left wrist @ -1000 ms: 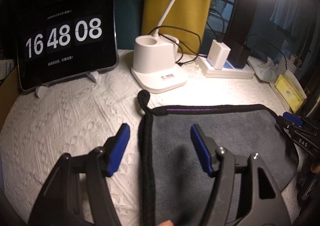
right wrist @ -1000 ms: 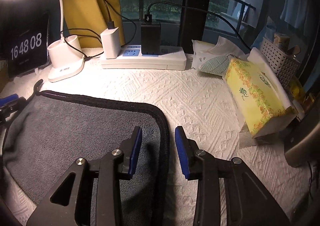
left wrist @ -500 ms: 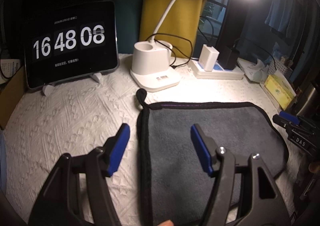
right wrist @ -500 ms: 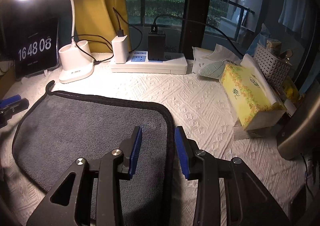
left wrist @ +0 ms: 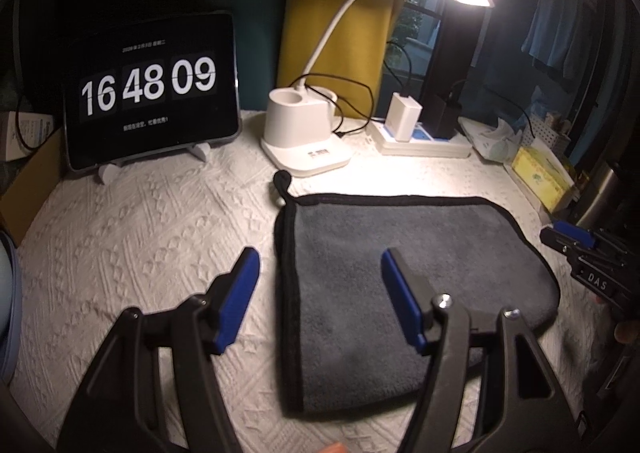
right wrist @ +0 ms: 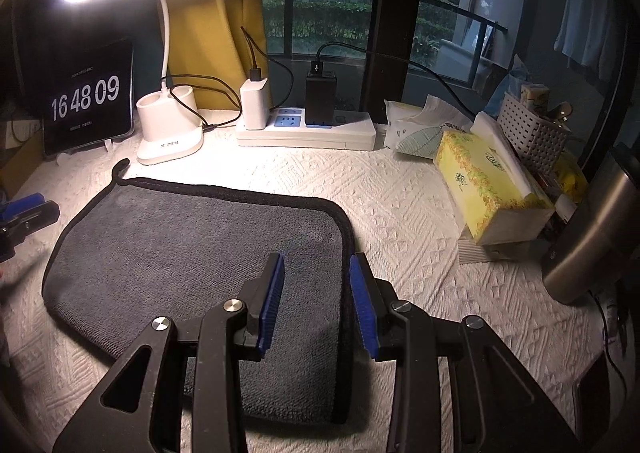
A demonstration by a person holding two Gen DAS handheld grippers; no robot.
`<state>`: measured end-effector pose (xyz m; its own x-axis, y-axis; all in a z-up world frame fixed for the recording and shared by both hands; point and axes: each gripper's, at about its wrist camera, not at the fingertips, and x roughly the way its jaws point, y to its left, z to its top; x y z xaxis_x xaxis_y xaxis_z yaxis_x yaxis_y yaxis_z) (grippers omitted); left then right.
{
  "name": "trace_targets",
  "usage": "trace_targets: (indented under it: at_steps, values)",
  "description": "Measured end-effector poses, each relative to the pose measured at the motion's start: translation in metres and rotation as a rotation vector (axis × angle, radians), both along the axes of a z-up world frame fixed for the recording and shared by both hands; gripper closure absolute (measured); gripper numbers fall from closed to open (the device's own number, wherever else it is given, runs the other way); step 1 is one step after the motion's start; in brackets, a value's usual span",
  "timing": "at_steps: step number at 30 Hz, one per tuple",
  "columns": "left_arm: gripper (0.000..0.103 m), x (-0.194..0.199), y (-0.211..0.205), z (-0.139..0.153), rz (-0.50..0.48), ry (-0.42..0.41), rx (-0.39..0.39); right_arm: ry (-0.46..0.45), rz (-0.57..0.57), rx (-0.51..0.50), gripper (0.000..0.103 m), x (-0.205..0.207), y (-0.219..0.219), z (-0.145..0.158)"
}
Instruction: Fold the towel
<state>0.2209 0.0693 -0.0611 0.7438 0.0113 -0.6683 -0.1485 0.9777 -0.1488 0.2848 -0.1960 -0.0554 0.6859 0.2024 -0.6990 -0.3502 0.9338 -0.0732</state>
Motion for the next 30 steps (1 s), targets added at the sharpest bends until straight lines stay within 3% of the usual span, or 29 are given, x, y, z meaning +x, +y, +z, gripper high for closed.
trace_targets:
  at_steps: [30]
  values:
    - [0.038, -0.062, -0.014, 0.015, -0.029, -0.036, -0.002, -0.034, -0.008, 0.008, 0.067, -0.06, -0.01, 0.016]
